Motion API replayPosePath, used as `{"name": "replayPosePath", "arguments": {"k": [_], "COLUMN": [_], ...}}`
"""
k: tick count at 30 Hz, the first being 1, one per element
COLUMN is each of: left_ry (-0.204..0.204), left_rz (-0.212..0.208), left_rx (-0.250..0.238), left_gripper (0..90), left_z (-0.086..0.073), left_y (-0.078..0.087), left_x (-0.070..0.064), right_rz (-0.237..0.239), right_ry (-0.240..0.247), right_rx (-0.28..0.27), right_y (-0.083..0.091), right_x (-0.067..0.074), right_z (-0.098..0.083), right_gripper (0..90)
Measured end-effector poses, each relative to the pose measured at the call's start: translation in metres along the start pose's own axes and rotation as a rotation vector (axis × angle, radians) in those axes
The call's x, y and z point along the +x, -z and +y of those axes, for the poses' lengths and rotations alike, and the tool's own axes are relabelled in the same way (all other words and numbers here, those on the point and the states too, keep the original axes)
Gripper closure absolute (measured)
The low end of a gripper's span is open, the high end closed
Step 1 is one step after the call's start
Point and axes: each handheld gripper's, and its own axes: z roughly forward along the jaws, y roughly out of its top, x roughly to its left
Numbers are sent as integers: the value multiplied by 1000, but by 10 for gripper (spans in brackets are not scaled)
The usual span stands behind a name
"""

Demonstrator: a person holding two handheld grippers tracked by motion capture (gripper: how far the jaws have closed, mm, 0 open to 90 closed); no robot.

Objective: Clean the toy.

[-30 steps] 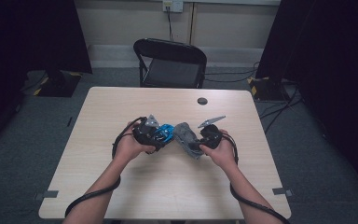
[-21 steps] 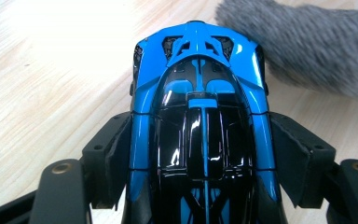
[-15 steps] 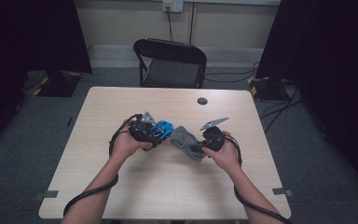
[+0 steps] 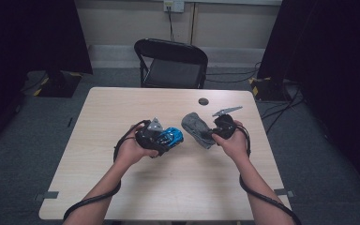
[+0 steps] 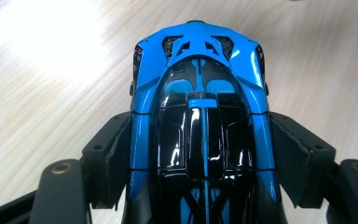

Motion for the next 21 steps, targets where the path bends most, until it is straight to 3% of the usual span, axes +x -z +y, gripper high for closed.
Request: {"name": "replayPosePath", "arguments": {"k": [7, 12, 21], "left_ry": [-17, -57, -71], "left_rz": [-26, -39, -41], "left_rx": [1, 14, 14], "left_gripper": [283, 284, 284], "left_z": [-1, 1, 2], "left_y": [-6, -9, -8], "left_x": [-10, -16, -16], "right_rz": [0, 7, 23], "right_ry": [12, 11, 42], "right_rx": [-4, 9, 52], "right_y": [-3, -8, -20], "right_x": [2, 5, 12], "right_z": [12, 17, 18], "right_gripper": [781, 781, 781]}}
